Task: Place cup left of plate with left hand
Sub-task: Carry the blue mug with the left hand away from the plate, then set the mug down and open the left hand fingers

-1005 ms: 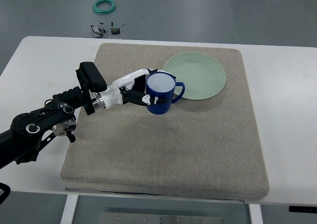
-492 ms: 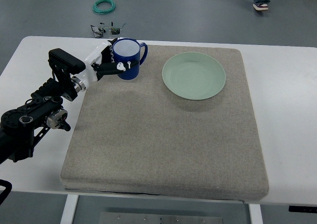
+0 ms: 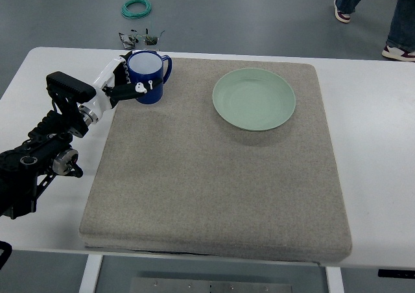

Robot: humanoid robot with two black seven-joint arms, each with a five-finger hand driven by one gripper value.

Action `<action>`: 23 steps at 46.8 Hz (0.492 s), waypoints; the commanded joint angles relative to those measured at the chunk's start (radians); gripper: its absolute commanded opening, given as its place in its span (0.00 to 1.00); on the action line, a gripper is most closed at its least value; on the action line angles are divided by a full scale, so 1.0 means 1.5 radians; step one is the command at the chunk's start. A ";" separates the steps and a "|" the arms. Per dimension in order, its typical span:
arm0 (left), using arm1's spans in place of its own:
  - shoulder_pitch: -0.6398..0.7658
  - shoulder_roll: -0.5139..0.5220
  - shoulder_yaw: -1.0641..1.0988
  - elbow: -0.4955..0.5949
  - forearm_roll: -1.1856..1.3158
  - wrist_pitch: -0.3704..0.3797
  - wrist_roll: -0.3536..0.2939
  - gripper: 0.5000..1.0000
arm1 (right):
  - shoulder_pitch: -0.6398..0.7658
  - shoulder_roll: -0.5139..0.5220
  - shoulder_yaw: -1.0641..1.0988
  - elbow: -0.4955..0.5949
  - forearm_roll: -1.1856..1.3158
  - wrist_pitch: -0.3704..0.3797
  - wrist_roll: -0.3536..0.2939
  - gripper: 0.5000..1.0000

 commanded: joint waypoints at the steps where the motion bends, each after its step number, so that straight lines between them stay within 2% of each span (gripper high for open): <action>1: 0.004 0.000 -0.001 0.002 0.000 0.001 -0.001 0.25 | 0.000 0.000 0.000 0.000 0.000 0.000 0.000 0.87; 12: 0.013 0.000 0.000 0.002 0.000 0.001 0.000 0.38 | 0.000 0.000 0.000 0.000 0.000 0.000 0.000 0.87; 17: 0.016 -0.001 0.002 0.002 0.000 0.001 0.000 0.39 | 0.000 0.000 0.000 0.000 0.000 0.000 0.000 0.87; 23: 0.017 -0.005 0.003 0.002 0.000 0.002 0.000 0.52 | 0.000 0.000 0.000 0.000 0.000 0.000 0.000 0.87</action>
